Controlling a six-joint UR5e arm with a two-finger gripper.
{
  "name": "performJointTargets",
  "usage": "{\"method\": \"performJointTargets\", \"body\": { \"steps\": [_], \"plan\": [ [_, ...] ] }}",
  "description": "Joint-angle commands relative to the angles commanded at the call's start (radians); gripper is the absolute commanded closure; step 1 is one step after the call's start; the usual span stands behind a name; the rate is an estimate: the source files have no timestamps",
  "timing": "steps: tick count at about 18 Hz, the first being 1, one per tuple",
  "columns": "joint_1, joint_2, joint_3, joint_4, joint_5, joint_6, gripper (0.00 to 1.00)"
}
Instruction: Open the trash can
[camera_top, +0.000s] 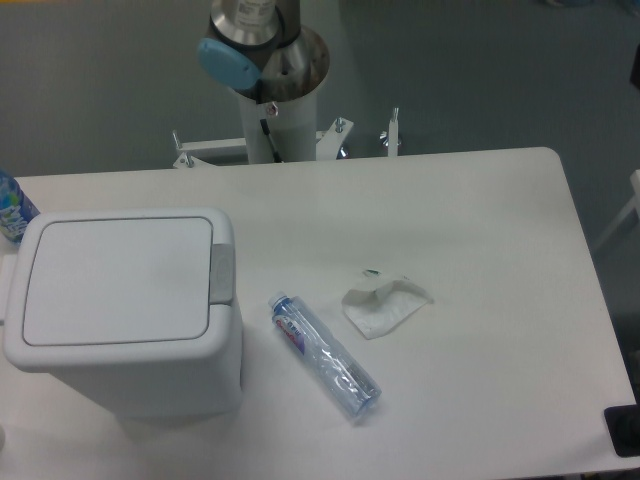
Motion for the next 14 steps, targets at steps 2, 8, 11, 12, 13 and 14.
{"method": "performJointTargets", "body": {
  "steps": [2, 8, 11, 12, 13, 14],
  "plan": [
    [-0.026, 0.0, -0.002, 0.0, -0.003, -0.048, 0.0],
    [-0.155, 0.008, 0.02, 0.0, -0.006, -0.316, 0.0],
    [-0.193, 0.009, 0.032, 0.0, -0.089, -0.402, 0.0],
    [-0.196, 0.011, 0.029, 0.0, -0.103, -0.422, 0.0],
    [-0.198, 0.018, 0.025, -0.002, -0.104, -0.433, 0.0],
    [-0.201, 0.035, 0.023, -0.002, -0.113, -0.442, 0.0]
  ]
}}
